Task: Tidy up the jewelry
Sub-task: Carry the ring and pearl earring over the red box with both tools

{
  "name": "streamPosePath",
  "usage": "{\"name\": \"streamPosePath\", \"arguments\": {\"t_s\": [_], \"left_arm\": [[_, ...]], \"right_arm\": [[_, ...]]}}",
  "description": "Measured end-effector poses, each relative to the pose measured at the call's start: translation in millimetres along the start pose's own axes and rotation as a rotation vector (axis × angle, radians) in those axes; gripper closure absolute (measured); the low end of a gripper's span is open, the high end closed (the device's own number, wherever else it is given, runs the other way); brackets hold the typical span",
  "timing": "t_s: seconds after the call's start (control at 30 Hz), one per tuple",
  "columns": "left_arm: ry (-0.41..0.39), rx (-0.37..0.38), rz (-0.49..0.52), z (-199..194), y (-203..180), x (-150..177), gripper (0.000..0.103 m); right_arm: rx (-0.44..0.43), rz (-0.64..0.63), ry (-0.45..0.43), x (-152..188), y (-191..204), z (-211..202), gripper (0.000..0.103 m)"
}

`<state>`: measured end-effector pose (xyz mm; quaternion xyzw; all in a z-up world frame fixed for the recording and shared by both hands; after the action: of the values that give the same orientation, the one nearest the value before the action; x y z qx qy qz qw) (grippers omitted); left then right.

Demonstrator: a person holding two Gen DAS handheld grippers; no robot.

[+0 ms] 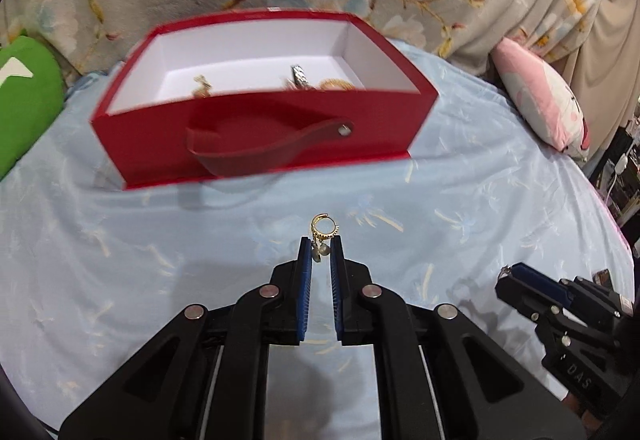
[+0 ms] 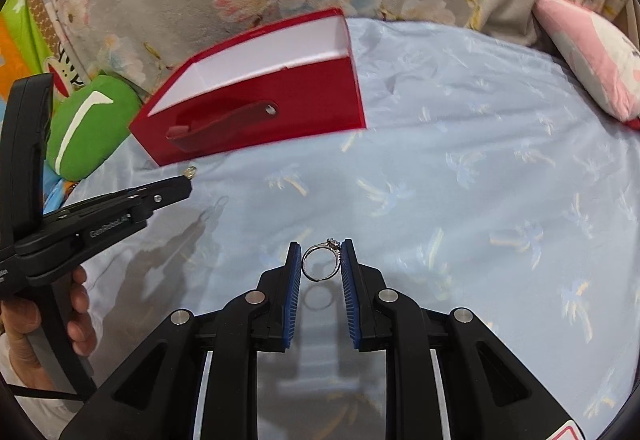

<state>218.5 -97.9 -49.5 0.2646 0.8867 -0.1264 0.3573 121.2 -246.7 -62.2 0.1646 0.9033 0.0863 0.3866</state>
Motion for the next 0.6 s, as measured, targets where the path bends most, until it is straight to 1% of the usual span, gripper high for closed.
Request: {"name": "streamPosePath", "arguments": {"t_s": [0.1,0.17,0.27,0.3,0.47,0.6], "left_arm": [[-0.041,-0.048,0.0,-19,20,-19,0.095],[-0.069,-0.079,0.001,-31,37,-36,0.095],[-0.095,-0.129,0.002,-40,60,-62,0.095],[-0.099,-0.136,-0.003,-41,66,-70,0.095],[-0.123,-0.171,-0.022,-36,95,-112,0.094],[-0.147,-0.182,-0.014,-20,107,-145,0.094]], "right_arm": [[-0.02,-0.039,-0.039,-25,15,-5,0.084],[-0.035,-0.066,-0.071,-48,26,-8,0.084],[-0.047,-0.111,-0.128,-86,44,-9,0.084],[-0.047,-0.122,-0.144,-97,49,-8,0.084],[-0.072,-0.137,-0.182,-156,70,12,0.084],[-0.096,-0.122,-0.178,-201,82,42,0.084]]}}
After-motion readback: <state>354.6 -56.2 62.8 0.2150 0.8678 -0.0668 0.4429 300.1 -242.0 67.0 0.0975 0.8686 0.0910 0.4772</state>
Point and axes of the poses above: each gripper's, at about its wrist camera, not at the fingertips, and z roughly the way its jaws point, y to its left, x to its underside, the point moved 6 cm from there along z, roughly the way its jaws point, and after that the axes turned 7 degrees about z, right-handed, at the moved point
